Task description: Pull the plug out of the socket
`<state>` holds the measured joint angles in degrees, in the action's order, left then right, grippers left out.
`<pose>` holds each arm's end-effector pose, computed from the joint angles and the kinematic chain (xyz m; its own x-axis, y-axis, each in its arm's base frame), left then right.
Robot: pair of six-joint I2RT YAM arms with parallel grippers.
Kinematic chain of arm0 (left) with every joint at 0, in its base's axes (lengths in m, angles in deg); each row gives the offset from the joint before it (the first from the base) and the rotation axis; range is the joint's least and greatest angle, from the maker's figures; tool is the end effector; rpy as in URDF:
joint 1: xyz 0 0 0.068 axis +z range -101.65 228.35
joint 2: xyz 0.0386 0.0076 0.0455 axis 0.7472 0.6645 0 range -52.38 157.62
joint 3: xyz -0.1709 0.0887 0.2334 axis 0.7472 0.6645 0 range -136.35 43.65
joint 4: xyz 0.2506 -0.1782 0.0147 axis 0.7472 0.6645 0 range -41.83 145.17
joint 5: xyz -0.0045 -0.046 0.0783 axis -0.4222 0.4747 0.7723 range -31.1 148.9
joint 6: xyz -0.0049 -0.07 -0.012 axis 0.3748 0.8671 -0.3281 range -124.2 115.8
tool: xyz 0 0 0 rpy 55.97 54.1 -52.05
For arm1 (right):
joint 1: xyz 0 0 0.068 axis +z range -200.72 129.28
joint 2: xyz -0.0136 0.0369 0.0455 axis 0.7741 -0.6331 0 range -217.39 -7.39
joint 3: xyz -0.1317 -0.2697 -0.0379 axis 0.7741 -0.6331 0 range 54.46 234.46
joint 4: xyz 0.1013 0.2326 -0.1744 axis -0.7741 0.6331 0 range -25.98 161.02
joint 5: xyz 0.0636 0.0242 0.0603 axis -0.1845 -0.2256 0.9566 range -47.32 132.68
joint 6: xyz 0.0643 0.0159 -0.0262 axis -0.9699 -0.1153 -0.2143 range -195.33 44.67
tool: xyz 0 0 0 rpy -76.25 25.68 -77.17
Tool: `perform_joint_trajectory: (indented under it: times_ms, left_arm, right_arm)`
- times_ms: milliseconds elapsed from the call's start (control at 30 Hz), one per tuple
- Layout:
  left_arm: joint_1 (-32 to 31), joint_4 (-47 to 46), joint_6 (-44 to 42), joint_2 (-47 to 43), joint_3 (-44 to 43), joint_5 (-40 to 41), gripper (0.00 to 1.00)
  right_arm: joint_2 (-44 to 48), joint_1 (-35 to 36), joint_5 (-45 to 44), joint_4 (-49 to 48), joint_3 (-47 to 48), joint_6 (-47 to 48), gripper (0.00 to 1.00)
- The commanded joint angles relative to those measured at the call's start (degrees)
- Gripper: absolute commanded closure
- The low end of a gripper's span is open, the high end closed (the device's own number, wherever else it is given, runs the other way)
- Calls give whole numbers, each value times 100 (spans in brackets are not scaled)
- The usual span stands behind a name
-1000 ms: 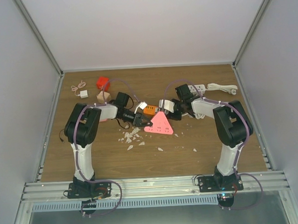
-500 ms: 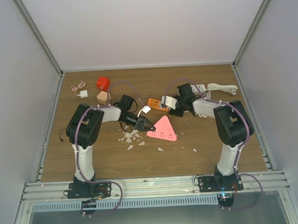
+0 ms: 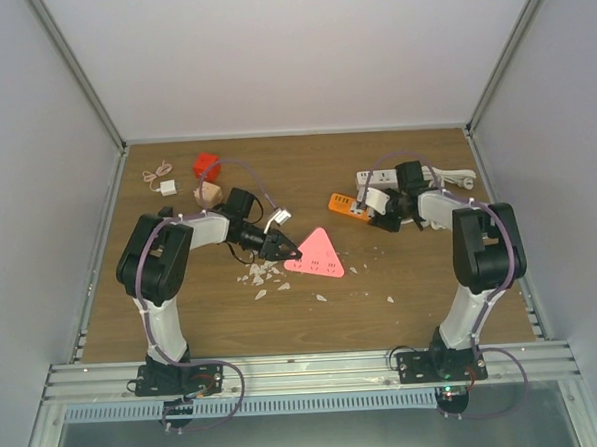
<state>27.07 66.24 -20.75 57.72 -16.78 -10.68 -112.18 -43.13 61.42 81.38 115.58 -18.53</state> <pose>0.3464 -0.1938 0.1176 -0.6963 0.3779 -0.6102 0.6842 0.0924 -0.7235 0.4058 0.0731 0.1254 -0.2411 -0.8315 -0.5004 -0.8787 0.4059 -0.2512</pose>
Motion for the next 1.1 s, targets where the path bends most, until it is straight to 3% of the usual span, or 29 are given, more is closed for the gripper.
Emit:
perform_joint_trajectory:
  times_ms: [0,367,433,600,767,900,1067]
  left_arm:
    - [0,-245,-70,-264,121,-12,100]
    - [305,-415,59,-514,341,217,100]
    - [383,-410,60,-546,370,245,100]
    - [627,-397,99,-661,391,330,100]
    - [888,-138,-47,-869,400,384,100]
    - [1323,663,-659,-1065,413,367,100]
    - [2193,2275,-2270,-1182,253,377,100]
  right_arm:
    - [34,-500,-226,432,-163,2,83]
    - [161,-1277,-190,656,-285,779,79]
    - [108,-1279,-213,690,-198,808,73]
    - [144,-1279,-116,834,-8,715,40]
    - [237,-1287,33,1009,194,628,16]
    - [283,-1285,135,1186,409,614,1]
    - [372,-1255,301,1447,756,588,0]
